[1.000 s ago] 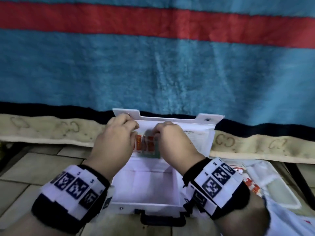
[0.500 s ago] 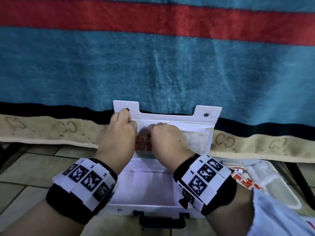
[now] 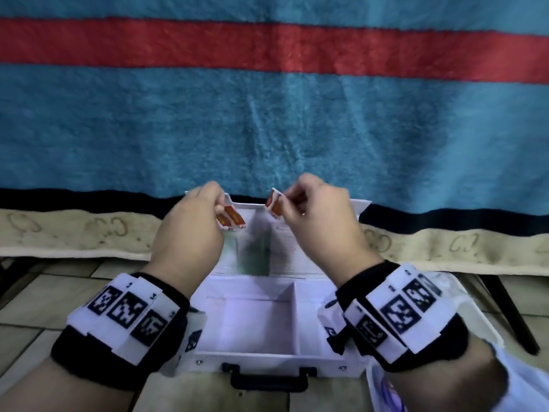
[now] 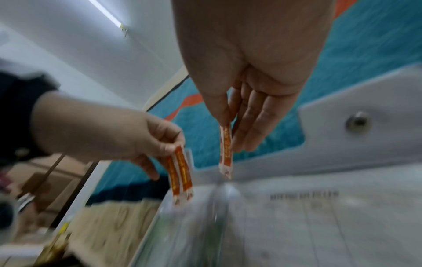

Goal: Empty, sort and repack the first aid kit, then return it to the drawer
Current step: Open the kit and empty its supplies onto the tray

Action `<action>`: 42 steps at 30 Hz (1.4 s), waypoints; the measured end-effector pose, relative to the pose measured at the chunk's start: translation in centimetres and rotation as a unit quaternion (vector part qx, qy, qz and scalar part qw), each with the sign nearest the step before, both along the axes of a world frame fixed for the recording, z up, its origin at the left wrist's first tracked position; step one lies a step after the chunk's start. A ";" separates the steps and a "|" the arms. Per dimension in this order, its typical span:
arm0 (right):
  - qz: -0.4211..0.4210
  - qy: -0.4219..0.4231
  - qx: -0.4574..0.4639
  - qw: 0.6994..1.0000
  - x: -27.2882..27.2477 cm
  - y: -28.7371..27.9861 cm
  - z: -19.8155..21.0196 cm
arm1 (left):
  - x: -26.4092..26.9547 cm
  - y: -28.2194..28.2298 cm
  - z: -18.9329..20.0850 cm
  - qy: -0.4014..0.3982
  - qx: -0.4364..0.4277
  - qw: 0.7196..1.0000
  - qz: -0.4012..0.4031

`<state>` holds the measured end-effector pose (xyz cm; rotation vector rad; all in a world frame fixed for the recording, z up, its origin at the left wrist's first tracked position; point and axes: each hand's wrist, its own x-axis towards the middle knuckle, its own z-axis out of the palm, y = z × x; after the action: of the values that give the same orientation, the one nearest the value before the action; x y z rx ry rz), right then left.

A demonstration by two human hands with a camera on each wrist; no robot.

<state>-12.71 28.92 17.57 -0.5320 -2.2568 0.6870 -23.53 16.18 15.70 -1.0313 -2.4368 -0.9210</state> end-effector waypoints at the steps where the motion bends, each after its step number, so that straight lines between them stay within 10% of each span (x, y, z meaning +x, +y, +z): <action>1: -0.010 0.032 -0.010 0.999 0.9 0.2 0.7 | 0.4 0.2 0.5 0.002 0.016 1.000 -0.003; 15: -0.216 0.289 -0.180 0.915 25.1 4.0 0.7 | 17.7 7.9 0.8 -0.123 0.029 0.935 -0.332; 28: -0.400 0.185 -0.462 0.770 37.4 0.1 -13.0 | 26.6 11.1 -3.0 -0.099 -0.119 0.877 -0.454; 42: -0.437 -0.102 -0.248 0.859 34.0 1.3 -14.6 | 26.7 11.5 -4.6 -0.101 -0.172 0.867 -0.457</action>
<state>21.32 30.22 2.93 -1.8050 -1.6890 0.7220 3.18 27.64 11.09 -2.4475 -2.2654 -0.8607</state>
